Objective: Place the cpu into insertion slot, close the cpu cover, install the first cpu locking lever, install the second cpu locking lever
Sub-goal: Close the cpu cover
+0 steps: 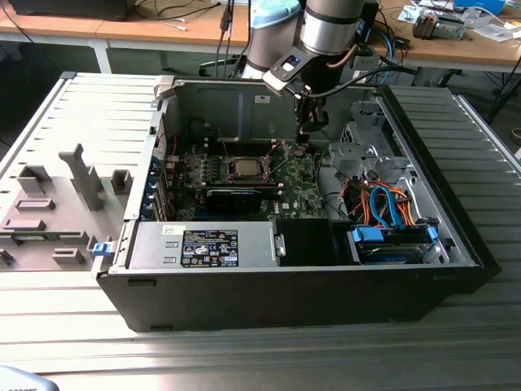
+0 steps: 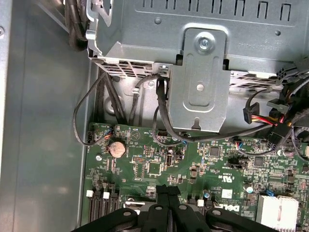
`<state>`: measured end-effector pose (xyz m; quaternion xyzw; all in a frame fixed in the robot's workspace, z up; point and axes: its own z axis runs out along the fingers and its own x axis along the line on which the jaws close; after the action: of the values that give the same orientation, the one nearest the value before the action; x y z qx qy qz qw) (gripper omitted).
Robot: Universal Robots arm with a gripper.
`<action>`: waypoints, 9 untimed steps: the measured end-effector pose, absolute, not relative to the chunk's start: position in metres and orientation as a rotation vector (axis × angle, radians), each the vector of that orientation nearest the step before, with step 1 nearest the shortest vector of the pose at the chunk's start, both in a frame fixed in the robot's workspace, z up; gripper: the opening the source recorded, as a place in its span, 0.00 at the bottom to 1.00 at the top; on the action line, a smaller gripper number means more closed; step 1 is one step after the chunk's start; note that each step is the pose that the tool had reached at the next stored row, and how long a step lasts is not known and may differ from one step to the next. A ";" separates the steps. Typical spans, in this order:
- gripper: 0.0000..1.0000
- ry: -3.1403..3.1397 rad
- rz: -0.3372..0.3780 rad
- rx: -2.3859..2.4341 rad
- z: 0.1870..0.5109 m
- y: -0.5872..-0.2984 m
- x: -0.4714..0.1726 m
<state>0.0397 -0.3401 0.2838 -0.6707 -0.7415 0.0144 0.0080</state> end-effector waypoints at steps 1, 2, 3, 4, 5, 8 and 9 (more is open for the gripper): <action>0.11 -2.318 0.045 -2.096 0.284 -0.340 0.040; 0.11 -2.318 0.045 -2.096 0.283 -0.340 0.040; 0.11 -2.318 0.045 -2.096 0.283 -0.340 0.040; 0.11 -2.318 0.045 -2.096 0.283 -0.340 0.040; 0.11 -2.318 0.045 -2.096 0.283 -0.340 0.041; 0.11 -2.318 0.045 -2.097 0.281 -0.340 0.041; 0.11 -2.318 0.045 -2.096 0.280 -0.340 0.041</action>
<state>0.0411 -0.3401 0.2801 -0.6707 -0.7415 0.0144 0.0080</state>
